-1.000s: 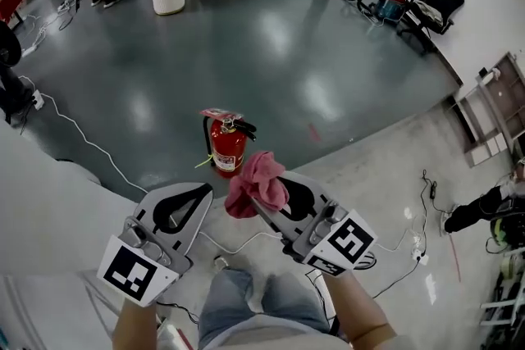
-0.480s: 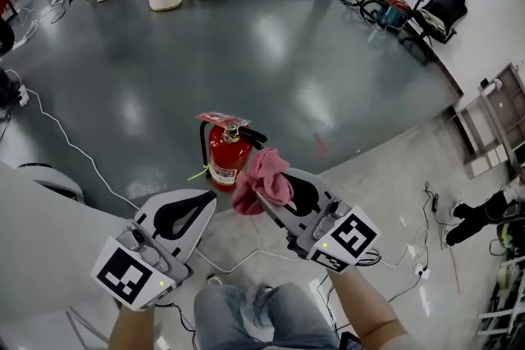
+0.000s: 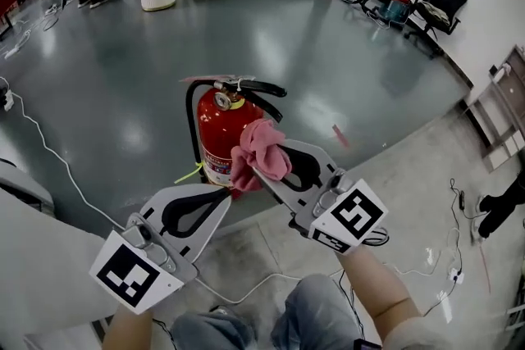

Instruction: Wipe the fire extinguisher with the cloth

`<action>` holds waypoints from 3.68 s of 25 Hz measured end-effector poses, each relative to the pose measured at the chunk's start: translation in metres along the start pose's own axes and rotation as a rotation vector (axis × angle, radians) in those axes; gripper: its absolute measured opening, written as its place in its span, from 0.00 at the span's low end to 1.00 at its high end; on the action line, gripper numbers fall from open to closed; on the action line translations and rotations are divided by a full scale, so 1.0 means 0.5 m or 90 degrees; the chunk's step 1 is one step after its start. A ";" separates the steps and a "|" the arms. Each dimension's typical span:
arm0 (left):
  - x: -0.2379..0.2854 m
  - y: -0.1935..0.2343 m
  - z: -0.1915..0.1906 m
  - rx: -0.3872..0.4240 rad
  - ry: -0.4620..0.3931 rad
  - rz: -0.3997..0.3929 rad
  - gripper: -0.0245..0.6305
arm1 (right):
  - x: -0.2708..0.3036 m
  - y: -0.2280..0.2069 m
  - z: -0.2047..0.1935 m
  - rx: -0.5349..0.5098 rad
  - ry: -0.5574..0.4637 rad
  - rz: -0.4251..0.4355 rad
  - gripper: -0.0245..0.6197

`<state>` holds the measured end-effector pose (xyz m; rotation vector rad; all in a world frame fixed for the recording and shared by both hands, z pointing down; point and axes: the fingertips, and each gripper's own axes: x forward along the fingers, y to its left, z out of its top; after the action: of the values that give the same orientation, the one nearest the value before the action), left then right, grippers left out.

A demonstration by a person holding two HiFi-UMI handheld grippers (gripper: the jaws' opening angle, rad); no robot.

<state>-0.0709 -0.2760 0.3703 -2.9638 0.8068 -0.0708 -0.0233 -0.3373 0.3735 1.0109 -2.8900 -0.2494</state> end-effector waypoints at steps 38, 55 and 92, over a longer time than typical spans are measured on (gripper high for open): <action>-0.020 -0.057 -0.294 0.021 -0.004 0.108 0.05 | 0.097 0.047 -0.522 -0.211 0.101 -0.099 0.25; -0.013 -0.064 -0.288 0.031 -0.004 0.112 0.05 | 0.087 -0.002 -0.230 -0.296 -0.099 -0.146 0.25; 0.000 -0.085 -0.256 0.065 -0.019 0.115 0.05 | 0.072 -0.032 -0.219 -0.287 -0.086 -0.162 0.25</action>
<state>-0.0575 -0.2463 0.5012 -2.7762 1.0300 -0.0551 -0.0288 -0.3863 0.4791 1.2978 -2.6138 -0.9663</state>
